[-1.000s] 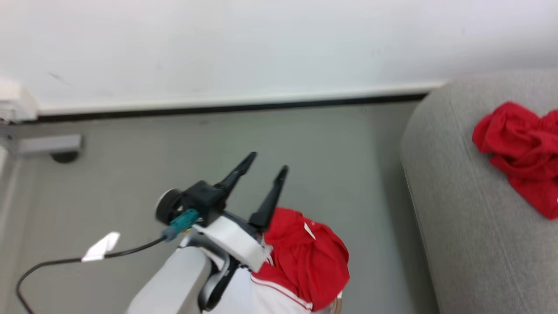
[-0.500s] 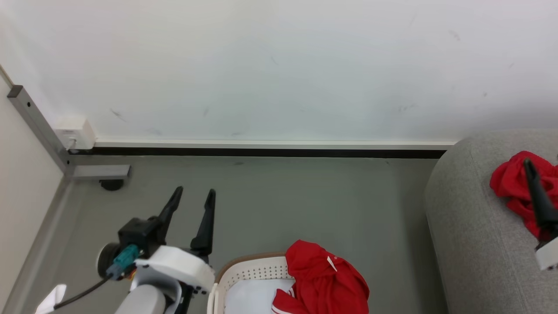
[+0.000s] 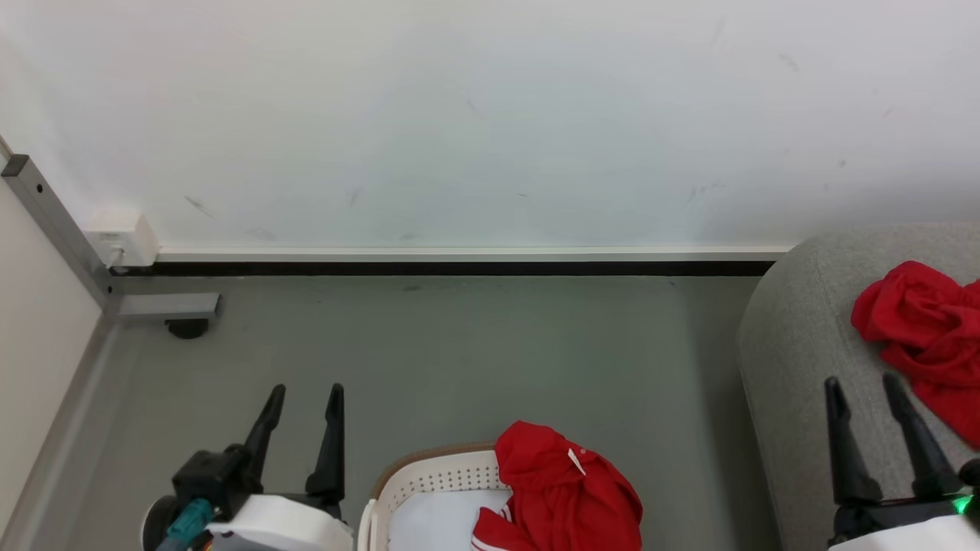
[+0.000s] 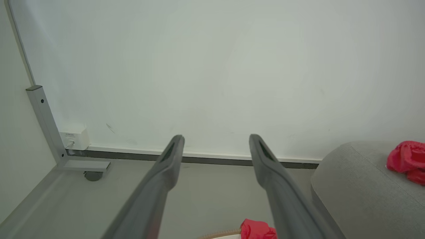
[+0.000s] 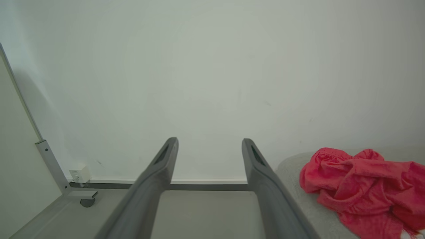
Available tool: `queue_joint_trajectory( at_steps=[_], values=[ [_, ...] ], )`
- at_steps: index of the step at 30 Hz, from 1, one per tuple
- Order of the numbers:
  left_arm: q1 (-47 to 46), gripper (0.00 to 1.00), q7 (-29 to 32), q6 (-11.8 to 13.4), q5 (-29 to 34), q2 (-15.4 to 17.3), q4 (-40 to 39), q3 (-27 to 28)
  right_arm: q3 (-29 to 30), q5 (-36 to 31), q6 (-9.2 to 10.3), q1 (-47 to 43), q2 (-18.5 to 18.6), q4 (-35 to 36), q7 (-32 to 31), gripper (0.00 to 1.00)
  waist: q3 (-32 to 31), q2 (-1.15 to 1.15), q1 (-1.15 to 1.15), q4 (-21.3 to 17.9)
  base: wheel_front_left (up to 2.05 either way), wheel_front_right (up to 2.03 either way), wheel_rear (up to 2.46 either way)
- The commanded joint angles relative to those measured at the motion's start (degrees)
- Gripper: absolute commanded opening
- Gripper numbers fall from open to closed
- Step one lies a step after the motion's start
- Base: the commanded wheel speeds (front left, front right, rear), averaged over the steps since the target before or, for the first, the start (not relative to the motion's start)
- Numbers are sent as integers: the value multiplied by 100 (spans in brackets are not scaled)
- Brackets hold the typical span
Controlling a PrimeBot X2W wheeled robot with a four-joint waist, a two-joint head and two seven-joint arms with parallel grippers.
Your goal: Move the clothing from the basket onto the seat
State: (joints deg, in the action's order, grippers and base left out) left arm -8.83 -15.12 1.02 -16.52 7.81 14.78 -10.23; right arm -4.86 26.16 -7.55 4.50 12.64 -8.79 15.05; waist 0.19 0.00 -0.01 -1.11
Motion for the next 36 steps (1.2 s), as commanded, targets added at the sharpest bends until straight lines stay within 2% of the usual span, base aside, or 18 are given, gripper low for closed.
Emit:
queue_joint_trajectory(
  at_steps=[1, 9, 20, 36],
  values=[
    [118, 100, -4, -43, 121, -37, -52, 89, 23, -123, 13, -116, -101, 83, 16, 100, 17, 0, 1, -14, 0, 0, 0],
    [344, 100, -4, -273, 479, -300, -194, 429, 29, -460, 13, -241, -465, 106, 17, 100, 56, 0, 1, -49, 0, 0, 0],
    [293, 100, -4, -482, 753, -448, -161, 627, -47, -505, 13, -130, -455, 111, 17, 100, 65, 0, 1, -61, 0, 0, 0],
    [299, 100, -4, -581, 796, -484, -150, 707, -93, -447, 13, -96, -444, 84, 17, 100, 60, 0, 1, -127, 0, 0, 0]
  ],
)
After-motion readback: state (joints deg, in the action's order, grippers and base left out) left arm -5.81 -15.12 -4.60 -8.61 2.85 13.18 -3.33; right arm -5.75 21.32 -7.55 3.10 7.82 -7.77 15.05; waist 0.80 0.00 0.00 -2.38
